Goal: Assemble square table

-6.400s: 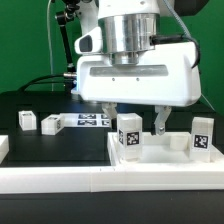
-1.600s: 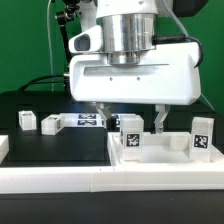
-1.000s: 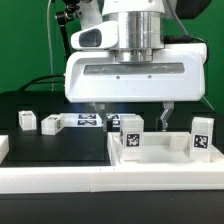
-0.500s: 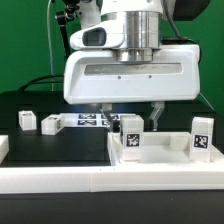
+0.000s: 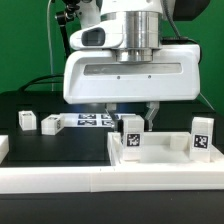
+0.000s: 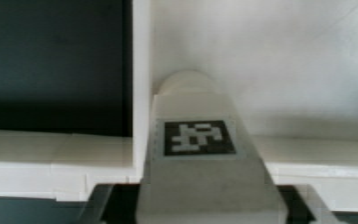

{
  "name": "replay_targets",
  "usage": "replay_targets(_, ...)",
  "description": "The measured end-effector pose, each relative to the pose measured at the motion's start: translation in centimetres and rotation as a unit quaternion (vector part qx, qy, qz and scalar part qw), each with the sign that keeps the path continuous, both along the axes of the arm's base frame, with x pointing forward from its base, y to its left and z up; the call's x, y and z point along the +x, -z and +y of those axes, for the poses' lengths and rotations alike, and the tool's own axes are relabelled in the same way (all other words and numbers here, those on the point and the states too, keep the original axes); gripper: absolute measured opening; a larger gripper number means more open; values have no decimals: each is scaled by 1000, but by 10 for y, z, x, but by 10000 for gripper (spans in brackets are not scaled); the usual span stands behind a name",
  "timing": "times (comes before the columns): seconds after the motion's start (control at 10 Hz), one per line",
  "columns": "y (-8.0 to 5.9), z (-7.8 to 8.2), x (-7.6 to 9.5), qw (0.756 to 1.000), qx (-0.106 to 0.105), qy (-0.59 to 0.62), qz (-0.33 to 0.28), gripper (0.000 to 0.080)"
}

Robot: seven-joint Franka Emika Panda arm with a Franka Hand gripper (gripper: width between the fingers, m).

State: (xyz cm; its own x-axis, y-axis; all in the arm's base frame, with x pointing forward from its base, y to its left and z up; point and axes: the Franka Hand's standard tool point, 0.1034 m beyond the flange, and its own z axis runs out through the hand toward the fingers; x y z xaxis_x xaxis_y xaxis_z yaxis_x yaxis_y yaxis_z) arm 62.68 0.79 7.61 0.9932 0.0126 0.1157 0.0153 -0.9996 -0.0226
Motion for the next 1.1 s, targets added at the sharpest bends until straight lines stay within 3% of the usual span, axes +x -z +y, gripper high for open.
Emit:
replay_targets(0.2, 0, -2, 0, 994, 12, 106, 2, 288)
replay_targets(0.5, 1, -4, -1, 965, 33, 260, 6, 290)
replay_targets(1.1, 2, -4, -3, 848, 64, 526, 22, 290)
